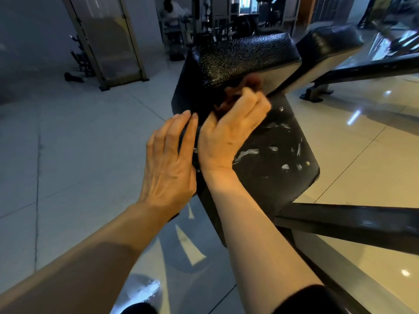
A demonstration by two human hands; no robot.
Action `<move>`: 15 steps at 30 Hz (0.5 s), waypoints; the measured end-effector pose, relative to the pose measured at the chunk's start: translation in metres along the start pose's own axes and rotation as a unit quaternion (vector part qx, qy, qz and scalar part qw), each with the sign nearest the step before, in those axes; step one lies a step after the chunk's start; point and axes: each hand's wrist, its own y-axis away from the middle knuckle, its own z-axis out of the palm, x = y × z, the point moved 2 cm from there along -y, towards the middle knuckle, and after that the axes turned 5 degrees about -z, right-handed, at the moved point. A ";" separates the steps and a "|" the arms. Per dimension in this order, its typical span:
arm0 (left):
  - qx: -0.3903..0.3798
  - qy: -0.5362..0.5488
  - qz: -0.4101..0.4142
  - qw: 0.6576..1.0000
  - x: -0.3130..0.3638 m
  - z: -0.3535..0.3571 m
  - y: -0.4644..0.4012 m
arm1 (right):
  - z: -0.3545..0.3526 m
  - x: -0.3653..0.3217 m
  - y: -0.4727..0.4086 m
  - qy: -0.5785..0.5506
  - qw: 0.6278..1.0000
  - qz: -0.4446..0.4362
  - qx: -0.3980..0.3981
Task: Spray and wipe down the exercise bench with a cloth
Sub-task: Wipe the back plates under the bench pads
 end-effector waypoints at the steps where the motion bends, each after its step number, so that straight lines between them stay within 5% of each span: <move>1: -0.008 0.002 -0.001 1.000 0.000 -0.002 0.000 | 0.006 0.005 0.011 0.017 0.997 -0.003 -0.081; 4: -0.028 0.011 0.001 1.000 0.001 -0.009 -0.001 | 0.005 0.020 0.048 0.034 0.953 0.037 -0.298; 5: -0.030 0.015 0.000 0.999 0.001 -0.010 -0.001 | 0.000 0.020 0.051 0.015 0.961 0.045 -0.273; 9: -0.045 0.024 0.001 0.999 -0.004 -0.009 0.002 | -0.018 -0.009 0.022 -0.061 0.997 0.000 0.041; 11: -0.052 0.029 -0.008 0.998 -0.008 -0.010 0.004 | -0.007 -0.017 0.015 -0.034 0.998 -0.016 0.054; 15: -0.063 0.019 -0.025 0.997 -0.011 -0.013 0.009 | 0.016 0.002 0.050 0.059 0.973 -0.017 -0.224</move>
